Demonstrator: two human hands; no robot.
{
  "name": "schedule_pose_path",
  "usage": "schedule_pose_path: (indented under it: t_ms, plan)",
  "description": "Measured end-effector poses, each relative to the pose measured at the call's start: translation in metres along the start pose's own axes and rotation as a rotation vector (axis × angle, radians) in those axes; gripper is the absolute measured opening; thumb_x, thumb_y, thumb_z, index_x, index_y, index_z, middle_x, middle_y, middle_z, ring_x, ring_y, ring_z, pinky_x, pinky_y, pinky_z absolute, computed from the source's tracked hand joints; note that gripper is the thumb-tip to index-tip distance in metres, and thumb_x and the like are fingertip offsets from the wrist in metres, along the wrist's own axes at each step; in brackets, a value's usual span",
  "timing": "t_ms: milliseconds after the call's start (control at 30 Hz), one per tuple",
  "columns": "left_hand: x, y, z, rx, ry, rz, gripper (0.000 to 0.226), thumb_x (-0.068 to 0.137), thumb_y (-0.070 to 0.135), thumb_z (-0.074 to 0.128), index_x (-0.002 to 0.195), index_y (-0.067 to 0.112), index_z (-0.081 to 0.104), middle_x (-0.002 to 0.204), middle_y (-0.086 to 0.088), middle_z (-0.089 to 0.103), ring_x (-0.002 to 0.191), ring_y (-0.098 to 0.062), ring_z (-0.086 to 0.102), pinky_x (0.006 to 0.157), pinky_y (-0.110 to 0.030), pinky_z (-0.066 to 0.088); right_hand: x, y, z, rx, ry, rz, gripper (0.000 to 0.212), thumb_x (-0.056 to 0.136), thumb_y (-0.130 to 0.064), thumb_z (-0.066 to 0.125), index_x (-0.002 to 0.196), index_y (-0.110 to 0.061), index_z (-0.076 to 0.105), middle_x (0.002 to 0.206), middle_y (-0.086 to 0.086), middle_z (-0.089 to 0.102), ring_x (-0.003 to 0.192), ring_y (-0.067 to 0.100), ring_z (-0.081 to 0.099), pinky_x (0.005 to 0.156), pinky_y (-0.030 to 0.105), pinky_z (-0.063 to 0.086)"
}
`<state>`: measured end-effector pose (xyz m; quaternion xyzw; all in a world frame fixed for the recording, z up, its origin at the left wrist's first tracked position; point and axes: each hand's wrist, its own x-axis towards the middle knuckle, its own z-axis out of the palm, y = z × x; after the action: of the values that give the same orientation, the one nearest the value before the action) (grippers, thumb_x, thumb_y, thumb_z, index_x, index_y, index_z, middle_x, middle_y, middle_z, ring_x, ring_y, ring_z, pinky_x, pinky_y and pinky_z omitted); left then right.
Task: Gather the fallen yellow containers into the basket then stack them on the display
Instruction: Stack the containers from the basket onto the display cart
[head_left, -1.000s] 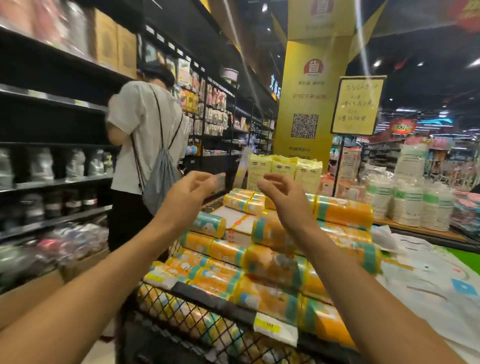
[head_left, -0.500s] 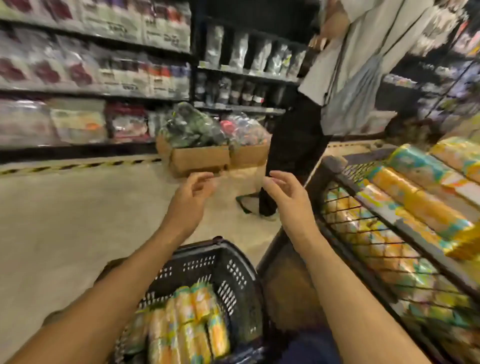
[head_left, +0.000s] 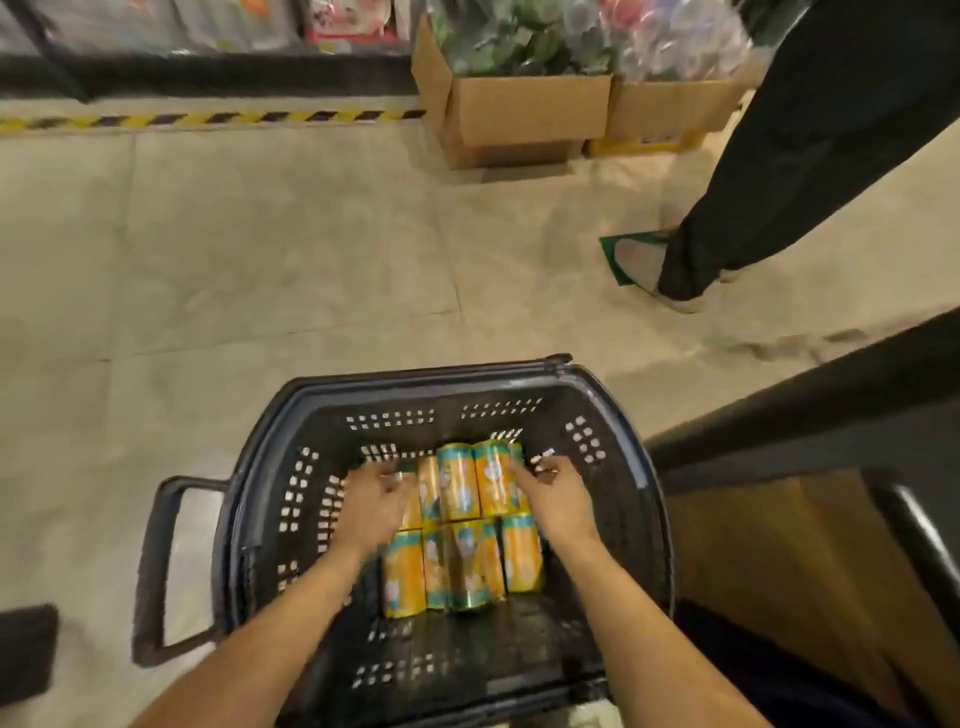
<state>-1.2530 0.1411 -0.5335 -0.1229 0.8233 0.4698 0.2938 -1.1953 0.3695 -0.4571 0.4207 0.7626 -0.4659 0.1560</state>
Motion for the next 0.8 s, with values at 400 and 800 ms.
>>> schedule_pose_path:
  t_ms: [400, 800]
  plan:
    - [0.079, -0.089, 0.038, 0.139, 0.208, -0.2, 0.08, 0.086, 0.061, 0.072, 0.133, 0.0, 0.051, 0.119, -0.009, 0.062, 0.116, -0.031, 0.062, 0.092, -0.031, 0.044, 0.104, 0.081, 0.05, -0.017, -0.038, 0.165, 0.063, 0.085, -0.042, 0.083, 0.13, -0.009, 0.053, 0.122, 0.008, 0.068, 0.116, 0.031, 0.064, 0.086, 0.032, 0.044]
    - [0.079, -0.103, 0.064, 0.457, 0.437, -0.218, 0.064, 0.085, 0.071, 0.059, 0.116, 0.015, 0.054, 0.121, -0.012, 0.049, 0.111, -0.028, 0.044, 0.092, -0.027, 0.032, 0.159, 0.115, 0.095, -0.081, -0.028, 0.136, 0.082, 0.052, -0.081, 0.073, 0.111, -0.024, 0.068, 0.107, 0.0, 0.072, 0.103, 0.024, 0.068, 0.091, 0.044, 0.058]
